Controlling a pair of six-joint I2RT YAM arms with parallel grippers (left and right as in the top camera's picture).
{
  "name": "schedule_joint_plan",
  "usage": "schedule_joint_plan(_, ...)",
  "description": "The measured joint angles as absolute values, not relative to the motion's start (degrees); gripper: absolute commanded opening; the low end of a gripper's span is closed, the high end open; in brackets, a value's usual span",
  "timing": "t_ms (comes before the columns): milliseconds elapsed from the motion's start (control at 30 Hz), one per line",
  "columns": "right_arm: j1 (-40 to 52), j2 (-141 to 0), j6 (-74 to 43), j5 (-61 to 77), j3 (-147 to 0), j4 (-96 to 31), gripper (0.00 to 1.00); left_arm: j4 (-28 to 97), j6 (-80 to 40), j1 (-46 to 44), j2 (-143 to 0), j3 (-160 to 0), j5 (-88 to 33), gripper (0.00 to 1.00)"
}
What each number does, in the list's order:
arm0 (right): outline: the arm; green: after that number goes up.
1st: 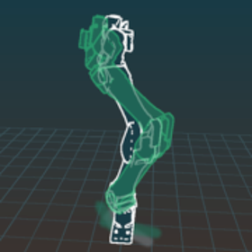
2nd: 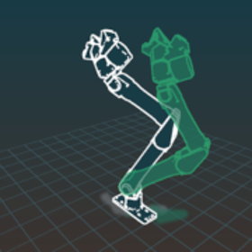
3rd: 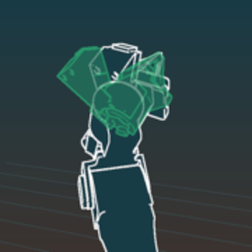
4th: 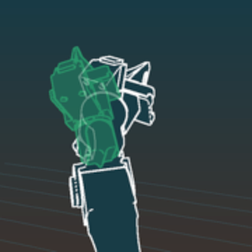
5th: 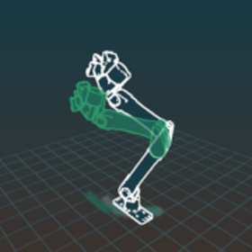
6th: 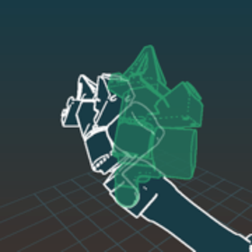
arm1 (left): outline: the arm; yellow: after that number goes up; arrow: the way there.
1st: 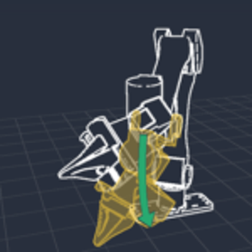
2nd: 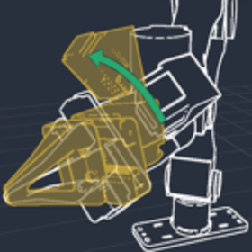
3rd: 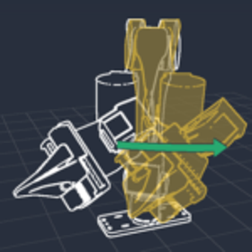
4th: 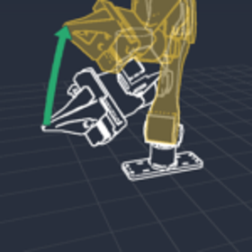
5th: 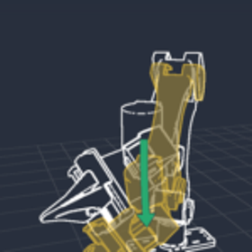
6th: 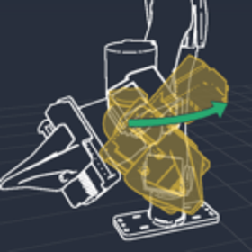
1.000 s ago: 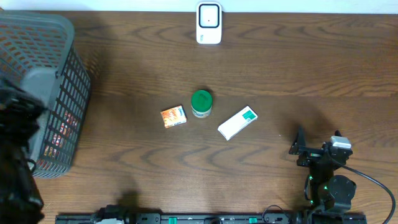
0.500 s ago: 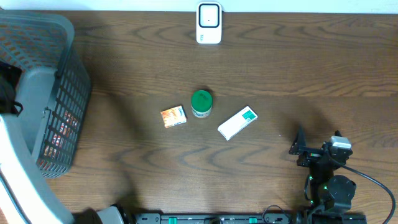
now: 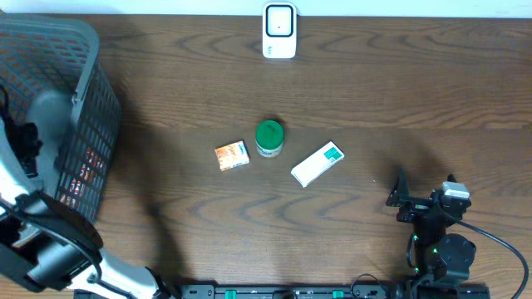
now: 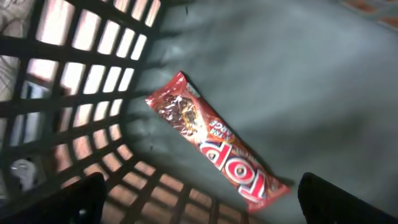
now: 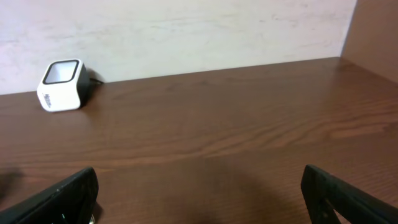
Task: Scan the item barcode
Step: 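Reach into the basket and grasp the red TOP chocolate bar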
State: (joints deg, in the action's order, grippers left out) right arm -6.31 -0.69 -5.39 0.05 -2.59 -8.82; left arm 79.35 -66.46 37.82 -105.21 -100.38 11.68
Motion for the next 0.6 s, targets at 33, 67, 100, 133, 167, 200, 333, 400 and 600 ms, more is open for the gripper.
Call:
schedule_joint_plan(33, -6.31, -0.69, -5.39, 0.05, -2.59, -8.82, 0.99, 77.84, -67.85, 37.82, -106.28, -98.52, 11.62, 0.98)
schedule_joint_plan(67, -6.31, -0.69, -5.39, 0.05, -2.59, -8.82, 0.99, 77.01, -68.47, 37.82, -106.50, -97.71, 11.64, 0.98)
schedule_joint_plan(100, -6.31, -0.69, -5.39, 0.05, -2.59, -8.82, 0.99, 75.48, -69.04, 37.82, -106.48, -96.49, 11.60, 0.98)
schedule_joint_plan(133, -6.31, -0.69, -5.39, 0.05, -2.59, -8.82, 0.99, 73.97, -69.80, 37.82, -106.48, -94.80, 11.49, 0.98)
schedule_joint_plan(167, -6.31, -0.69, -5.39, 0.08, -2.59, -8.82, 0.99, 72.40, -70.52, 37.82, -106.48, -93.23, 11.42, 0.98)
schedule_joint_plan(200, -6.31, -0.69, -5.39, 0.05, -2.59, -8.82, 0.99, 70.81, -71.02, 37.82, -106.45, -91.59, 11.46, 0.98)
schedule_joint_plan(333, -6.31, -0.67, -5.39, 0.05, -2.59, -8.82, 0.99, 63.48, -72.75, 37.82, -106.45, -84.36, 11.29, 0.98)
schedule_joint_plan(400, -6.31, -0.67, -5.39, 0.05, -2.59, -8.82, 0.99, 59.22, -73.47, 37.82, -106.48, -80.49, 11.16, 0.98)
schedule_joint_plan(600, -6.31, -0.67, -5.39, 0.05, -2.59, -8.82, 0.99, 49.39, -73.78, 37.82, -106.48, -72.86, 10.98, 0.98)
